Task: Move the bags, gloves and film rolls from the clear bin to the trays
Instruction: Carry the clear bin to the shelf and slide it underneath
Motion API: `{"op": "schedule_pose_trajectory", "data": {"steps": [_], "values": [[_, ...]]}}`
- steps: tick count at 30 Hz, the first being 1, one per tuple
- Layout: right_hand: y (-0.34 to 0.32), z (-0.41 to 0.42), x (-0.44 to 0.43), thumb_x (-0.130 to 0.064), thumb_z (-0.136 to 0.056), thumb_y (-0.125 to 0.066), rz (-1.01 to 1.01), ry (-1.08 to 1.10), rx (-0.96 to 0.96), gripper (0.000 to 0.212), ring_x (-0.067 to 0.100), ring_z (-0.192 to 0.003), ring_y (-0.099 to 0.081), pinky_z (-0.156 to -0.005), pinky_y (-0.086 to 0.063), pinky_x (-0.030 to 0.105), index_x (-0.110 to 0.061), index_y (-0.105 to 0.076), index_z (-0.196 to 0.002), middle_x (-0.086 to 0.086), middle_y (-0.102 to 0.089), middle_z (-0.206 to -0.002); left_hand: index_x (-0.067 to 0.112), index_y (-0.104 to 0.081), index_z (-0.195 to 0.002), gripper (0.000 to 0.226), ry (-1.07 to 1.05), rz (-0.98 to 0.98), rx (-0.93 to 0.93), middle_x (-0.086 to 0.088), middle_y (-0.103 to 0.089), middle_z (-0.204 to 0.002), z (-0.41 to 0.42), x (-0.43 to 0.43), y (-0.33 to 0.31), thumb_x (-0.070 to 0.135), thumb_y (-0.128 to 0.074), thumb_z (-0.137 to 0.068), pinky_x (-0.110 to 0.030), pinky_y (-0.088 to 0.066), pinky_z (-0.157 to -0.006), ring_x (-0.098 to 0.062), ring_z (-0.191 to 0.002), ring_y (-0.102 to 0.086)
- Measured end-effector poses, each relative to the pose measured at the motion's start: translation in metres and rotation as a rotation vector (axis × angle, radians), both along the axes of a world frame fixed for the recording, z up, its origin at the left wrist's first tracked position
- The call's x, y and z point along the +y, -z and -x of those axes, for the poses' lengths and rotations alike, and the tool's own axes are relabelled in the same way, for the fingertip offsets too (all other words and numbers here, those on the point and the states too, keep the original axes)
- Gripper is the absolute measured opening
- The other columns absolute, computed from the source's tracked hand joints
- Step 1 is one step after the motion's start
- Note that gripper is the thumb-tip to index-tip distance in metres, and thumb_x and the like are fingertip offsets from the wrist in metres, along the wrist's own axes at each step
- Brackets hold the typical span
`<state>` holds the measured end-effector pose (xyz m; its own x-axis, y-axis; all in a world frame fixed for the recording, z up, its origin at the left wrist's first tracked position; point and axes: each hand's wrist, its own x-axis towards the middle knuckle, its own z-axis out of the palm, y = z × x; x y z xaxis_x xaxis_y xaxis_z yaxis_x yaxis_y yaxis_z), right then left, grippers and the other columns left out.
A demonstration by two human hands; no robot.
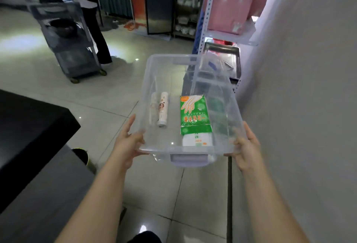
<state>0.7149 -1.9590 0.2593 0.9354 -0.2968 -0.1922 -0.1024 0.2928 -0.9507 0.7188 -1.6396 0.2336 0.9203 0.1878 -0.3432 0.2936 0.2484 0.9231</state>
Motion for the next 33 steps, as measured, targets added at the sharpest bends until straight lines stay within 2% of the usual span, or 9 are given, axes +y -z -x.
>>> {"op": "schedule_pose_trajectory", "data": {"steps": [3, 9, 13, 15, 17, 21, 25, 30, 33], "values": [[0.012, -0.080, 0.009, -0.008, -0.093, -0.055, -0.045, -0.074, 0.012, 0.041, 0.021, -0.062, -0.033, -0.042, -0.044, 0.027, -0.011, -0.047, -0.133, 0.014, -0.037, -0.081, 0.051, -0.051, -0.128, 0.065, -0.057, -0.018, 0.025, -0.004, -0.056, -0.056, -0.064, 0.015, 0.006, 0.013, -0.073, -0.081, -0.040, -0.056, -0.053, -0.023, -0.064, -0.061], [0.039, -0.263, 0.051, 0.002, -0.088, -0.053, -0.084, -0.077, 0.081, 0.056, 0.019, -0.053, -0.048, -0.044, -0.046, 0.029, -0.028, -0.046, -0.135, 0.004, -0.057, -0.077, 0.054, -0.053, -0.124, 0.066, -0.139, -0.031, 0.046, -0.009, -0.064, -0.072, -0.232, 0.061, 0.026, 0.009, -0.071, -0.079, -0.042, -0.056, -0.049, -0.023, -0.062, -0.063], [0.038, -0.392, 0.088, 0.007, -0.087, -0.048, -0.095, -0.132, 0.089, 0.058, 0.025, -0.070, -0.054, -0.063, -0.044, 0.038, -0.024, -0.047, -0.136, 0.007, -0.066, -0.121, 0.052, -0.051, -0.127, 0.066, -0.138, -0.014, 0.063, -0.011, -0.060, -0.064, -0.350, 0.101, 0.022, 0.009, -0.071, -0.080, -0.052, -0.057, -0.057, -0.028, -0.061, -0.062], [0.036, -0.453, 0.104, 0.005, -0.089, -0.047, -0.079, -0.141, 0.092, 0.055, 0.027, -0.077, -0.054, -0.066, -0.043, 0.042, -0.025, -0.049, -0.134, 0.009, -0.062, -0.126, 0.053, -0.051, -0.125, 0.066, -0.141, -0.025, 0.073, -0.012, -0.060, -0.062, -0.407, 0.119, 0.017, 0.008, -0.071, -0.081, -0.055, -0.057, -0.060, -0.030, -0.065, -0.063], [0.032, -0.504, 0.121, -0.006, -0.093, -0.050, -0.010, -0.157, 0.109, 0.046, 0.030, -0.078, -0.052, -0.066, -0.047, 0.048, -0.032, -0.051, -0.131, 0.009, -0.062, -0.119, 0.053, -0.052, -0.124, 0.065, -0.148, -0.033, 0.079, -0.013, -0.061, -0.064, -0.459, 0.135, 0.013, 0.006, -0.068, -0.082, -0.052, -0.057, -0.058, -0.031, -0.066, -0.063], [0.034, -0.599, 0.147, -0.018, -0.095, -0.054, -0.056, -0.163, 0.110, 0.037, 0.025, -0.070, -0.058, -0.058, -0.055, 0.040, -0.029, -0.052, -0.130, 0.014, -0.053, -0.093, 0.053, -0.053, -0.123, 0.065, -0.164, -0.041, 0.085, -0.012, -0.065, -0.071, -0.557, 0.158, 0.011, 0.007, -0.068, -0.081, -0.045, -0.057, -0.055, -0.027, -0.064, -0.065], [0.045, -0.707, 0.172, -0.017, -0.089, -0.065, -0.131, -0.165, 0.114, 0.032, 0.031, -0.092, -0.054, -0.079, -0.048, 0.063, -0.031, -0.063, -0.118, 0.011, -0.057, -0.096, 0.053, -0.052, -0.125, 0.068, -0.168, -0.052, 0.105, -0.013, -0.068, -0.086, -0.664, 0.180, 0.020, 0.003, -0.065, -0.080, -0.043, -0.057, -0.055, -0.025, -0.061, -0.068], [0.060, -0.855, 0.190, -0.011, -0.088, -0.066, -0.149, -0.141, 0.208, 0.045, 0.033, -0.093, -0.053, -0.045, -0.054, 0.043, -0.028, -0.056, -0.128, 0.012, -0.052, -0.095, 0.048, -0.049, -0.131, 0.079, -0.187, -0.069, 0.142, -0.013, -0.066, -0.104, -0.800, 0.198, 0.026, -0.006, -0.061, -0.074, -0.048, -0.059, -0.057, -0.028, -0.065, -0.072], [0.062, -0.928, 0.201, -0.007, -0.090, -0.062, -0.163, -0.144, 0.247, 0.045, 0.031, -0.096, -0.053, -0.040, -0.054, 0.041, -0.029, -0.056, -0.128, 0.007, -0.053, -0.090, 0.049, -0.049, -0.130, 0.083, -0.181, -0.076, 0.198, -0.009, -0.067, -0.105, -0.870, 0.208, 0.027, -0.010, -0.059, -0.072, -0.049, -0.059, -0.059, -0.030, -0.069, -0.072]]}}
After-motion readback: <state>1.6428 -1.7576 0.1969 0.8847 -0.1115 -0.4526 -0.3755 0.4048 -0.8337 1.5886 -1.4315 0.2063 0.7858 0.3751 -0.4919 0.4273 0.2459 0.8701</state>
